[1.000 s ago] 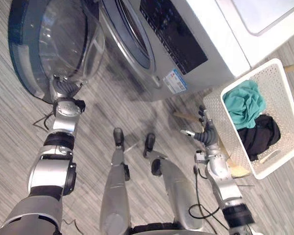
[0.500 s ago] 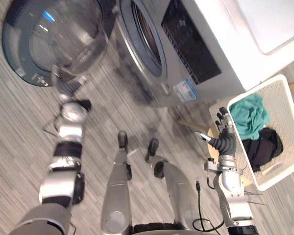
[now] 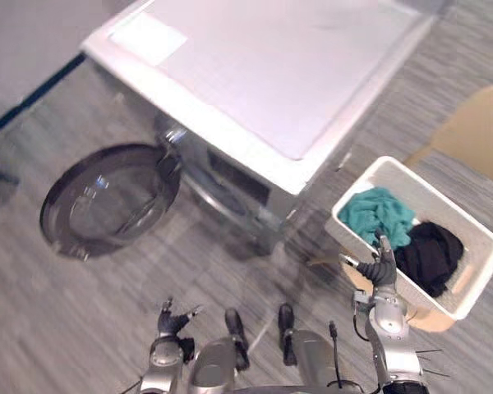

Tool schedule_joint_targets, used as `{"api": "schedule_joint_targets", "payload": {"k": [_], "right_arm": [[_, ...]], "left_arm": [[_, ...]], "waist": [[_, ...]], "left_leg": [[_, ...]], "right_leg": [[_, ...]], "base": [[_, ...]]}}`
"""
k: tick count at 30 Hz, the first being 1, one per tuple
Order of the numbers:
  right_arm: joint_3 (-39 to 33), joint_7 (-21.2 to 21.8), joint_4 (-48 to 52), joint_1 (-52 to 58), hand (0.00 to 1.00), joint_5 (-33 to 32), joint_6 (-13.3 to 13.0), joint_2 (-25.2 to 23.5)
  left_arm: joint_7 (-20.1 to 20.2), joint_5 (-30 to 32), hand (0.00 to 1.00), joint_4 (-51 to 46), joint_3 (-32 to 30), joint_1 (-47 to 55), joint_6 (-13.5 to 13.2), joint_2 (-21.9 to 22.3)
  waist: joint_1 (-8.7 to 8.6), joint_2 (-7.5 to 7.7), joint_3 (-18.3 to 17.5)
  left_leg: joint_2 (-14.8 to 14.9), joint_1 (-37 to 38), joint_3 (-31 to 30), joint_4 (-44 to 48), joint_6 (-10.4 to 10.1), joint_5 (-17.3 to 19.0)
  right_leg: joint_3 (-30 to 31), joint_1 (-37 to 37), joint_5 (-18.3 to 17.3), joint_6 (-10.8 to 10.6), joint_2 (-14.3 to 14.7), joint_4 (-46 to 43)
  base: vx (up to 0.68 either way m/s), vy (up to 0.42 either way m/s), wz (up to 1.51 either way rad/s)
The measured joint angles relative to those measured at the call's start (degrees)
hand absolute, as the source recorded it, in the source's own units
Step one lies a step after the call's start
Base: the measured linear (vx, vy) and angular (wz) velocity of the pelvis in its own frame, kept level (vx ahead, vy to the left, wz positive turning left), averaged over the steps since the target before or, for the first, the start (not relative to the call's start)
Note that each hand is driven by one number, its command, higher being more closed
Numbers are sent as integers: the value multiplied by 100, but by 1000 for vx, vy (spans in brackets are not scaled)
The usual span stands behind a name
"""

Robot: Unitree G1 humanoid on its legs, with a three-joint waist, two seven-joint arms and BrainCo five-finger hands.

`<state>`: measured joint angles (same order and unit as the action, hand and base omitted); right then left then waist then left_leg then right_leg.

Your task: Pick up the laundry basket with both hands and put the clothes into the washing machine.

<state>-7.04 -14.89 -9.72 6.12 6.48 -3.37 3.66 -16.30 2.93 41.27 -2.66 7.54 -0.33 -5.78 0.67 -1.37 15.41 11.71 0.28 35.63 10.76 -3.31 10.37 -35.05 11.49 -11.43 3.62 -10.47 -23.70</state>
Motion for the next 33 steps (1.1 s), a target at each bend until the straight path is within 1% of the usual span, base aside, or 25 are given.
{"api": "schedule_joint_targets", "payload": {"k": [1, 2, 3, 4, 5, 6, 7, 8, 9, 10, 11, 12, 13, 14, 15, 16, 17, 19, 22, 23, 24, 26, 27, 30, 33], "right_arm": [[2, -2, -22, 71, 0, 94, 2, -3], [4, -1, -22, 142, 0, 116, 3, 10], [12, 0, -68, 207, 0, 167, 31, 78], [22, -1, -68, 289, 0, 278, 52, 114], [20, -1, -68, 311, 0, 352, 62, 135], [11, -6, -64, 331, 0, 457, 97, 169], [21, -16, -59, 327, 0, 544, 118, 220], [47, -33, -55, 300, 0, 613, 130, 305], [43, -78, -55, 252, 0, 663, 141, 389], [41, -107, -56, 249, 0, 667, 146, 438], [44, -128, -57, 247, 0, 768, 150, 523], [82, -126, -66, 232, 0, 805, 151, 590], [124, -124, -70, 221, 0, 847, 151, 636], [197, -117, -99, 169, 0, 958, 150, 761], [229, -116, -128, 141, 0, 999, 151, 838], [296, -97, -186, 55, 0, 1075, 145, 1004], [355, -84, -286, -53, 0, 1112, 153, 1001], [460, 22, -357, -353, 0, 1233, 140, 1130], [878, 130, -863, -875, 0, 1347, 114, 1372], [976, 149, -1003, -976, 0, 1378, 111, 1384], [1174, 178, -1304, -1219, 0, 1453, 107, 1381], [1511, 269, -1752, -1580, 0, 1557, 109, 1379], [1673, 271, -2003, -1828, 0, 1623, 110, 1380], [1978, 269, -2615, -2716, 0, 1669, 150, 1408], [2190, 264, -3120, -3456, 0, 1668, 196, 1608]], "left_arm": [[15, 7, 0, 68, 40, 63, 1, -49], [28, 33, 0, 127, 42, 69, 0, -66], [91, 89, 0, 248, 26, 54, 2, -49], [148, 179, 0, 336, 22, 53, 0, 6], [171, 203, 0, 385, 16, 58, -1, 54], [226, 209, 0, 396, -47, 52, 0, 114], [254, 216, 0, 402, -82, 46, -5, 103], [251, 231, 0, 417, -84, 34, -15, 107], [252, 235, 0, 403, -78, 8, -45, 107], [251, 235, 0, 403, -77, -4, -54, 107], [246, 235, 0, 403, -77, -6, -80, 107], [243, 236, 0, 405, -78, -6, -88, 101], [224, 216, 0, 401, -87, -7, -39, 129], [232, 250, 0, 445, -169, 9, -3, 78], [239, 258, 0, 463, -153, 50, -7, 77], [250, 275, 0, 534, -108, 95, -10, 115], [259, 282, 0, 574, -66, 69, -7, 97], [261, 307, 0, 664, 59, 25, -45, -149], [264, 406, 0, 878, 79, 43, -50, -159], [263, 429, 0, 915, 78, 46, -48, -164], [263, 446, 0, 973, 82, 45, -52, -166], [254, 446, 0, 1016, 83, 42, -75, -161], [244, 445, 0, 1012, 81, 12, -103, -155], [209, 437, 0, 990, 65, -140, -165, -153], [110, 408, 0, 979, 38, -474, -198, -150]], "waist": [[-14, 108, -133], [-26, 160, -187], [-43, 75, -222], [-71, 65, -239], [-88, 53, -233], [-144, 19, -238], [-147, -31, -240], [-131, -38, -236], [-134, 7, -213], [-131, 5, -215], [-118, 42, -192], [-84, 44, -189], [-76, 39, -192], [-51, 10, -186], [-3, -50, -207], [34, -280, -245], [21, -196, -220], [23, 86, -169], [70, 97, -168], [88, 98, -167], [185, 92, -163], [261, 79, -102], [349, 78, 20], [364, -4, 462], [534, -107, 966]], "left_leg": [[133, 51, 204, 316, -140, 220], [231, 50, 279, 561, -210, 346], [628, 54, 384, 1088, -271, 513], [939, -25, 342, 1771, -233, 518], [1144, -94, 268, 2203, -143, 465], [1434, -256, 58, 2893, 122, 324], [1670, -475, -239, 3553, 519, 52], [1719, -820, -772, 4230, 536, -162], [1551, -1082, -1184, 4570, 470, -115], [1417, -1176, -1351, 4583, 392, -64], [1115, -1285, -1652, 4369, 259, 43], [828, -1313, -1876, 3895, 209, 162], [665, -1341, -1993, 3550, 179, 185], [296, -1377, -2201, 2416, 73, 156], [182, -1353, -2290, 1825, -61, -45], [104, -1363, -2445, 1081, -59, -493], [3, -1344, -2437, 1021, -42, -516], [-401, -1230, -2442, 442, 133, -761], [-647, -1094, -2438, 124, 265, -857], [-680, -1073, -2440, 80, 272, -868], [-702, -1044, -2436, 18, 289, -881], [-691, -1047, -2461, -37, 312, -916], [-696, -1076, -2459, -45, 325, -942], [-706, -1484, -2562, 14, 348, -1065], [-714, -1901, -2691, 233, 368, -1080]], "right_leg": [[-67, -128, 86, -169, -109, 118], [52, -171, 125, -366, -121, 226], [197, -222, -5, -335, 141, 239], [388, -269, -128, -308, 341, 236], [451, -337, -136, -240, 423, 245], [570, -443, -114, -124, 584, 275], [686, -560, -136, -64, 721, 336], [899, -667, -136, -12, 774, 384], [1124, -740, -133, -12, 746, 435], [1218, -792, -128, -21, 725, 490], [1412, -943, -102, -64, 692, 603], [1581, -1072, -81, -100, 633, 689], [1650, -1145, -54, -145, 606, 747], [1782, -1239, 25, -276, 572, 874], [1825, -1243, 51, -329, 602, 912], [1902, -1262, 89, -448, 761, 996], [1935, -1266, 114, -507, 687, 1052], [1913, -1231, 242, -707, 349, 1244], [1940, -1270, 362, -842, 153, 1297], [1947, -1276, 377, -855, 126, 1299], [1961, -1275, 446, -864, 113, 1314], [1960, -1275, 579, -889, 139, 1365], [1966, -1222, 614, -881, 139, 1356], [1942, -869, 690, -882, 137, 1273], [1925, -570, 681, -884, 132, 1172]], "base": [[103, -86, -126], [165, -155, -107], [220, -185, -95], [233, -200, -97], [233, -226, -83], [179, -193, -73], [211, -179, -98], [219, -83, -110], [218, -44, -99], [275, 6, -85], [274, 56, -77], [274, 84, -74], [227, 131, -70], [212, 162, -52], [252, 214, -57], [160, 151, -26], [180, 180, 2], [158, 165, 37], [93, 141, 23], [53, 121, 10], [30, 87, 5], [7, 65, 2], [-44, 58, 3], [-109, 72, 11], [-150, 65, 10]]}}
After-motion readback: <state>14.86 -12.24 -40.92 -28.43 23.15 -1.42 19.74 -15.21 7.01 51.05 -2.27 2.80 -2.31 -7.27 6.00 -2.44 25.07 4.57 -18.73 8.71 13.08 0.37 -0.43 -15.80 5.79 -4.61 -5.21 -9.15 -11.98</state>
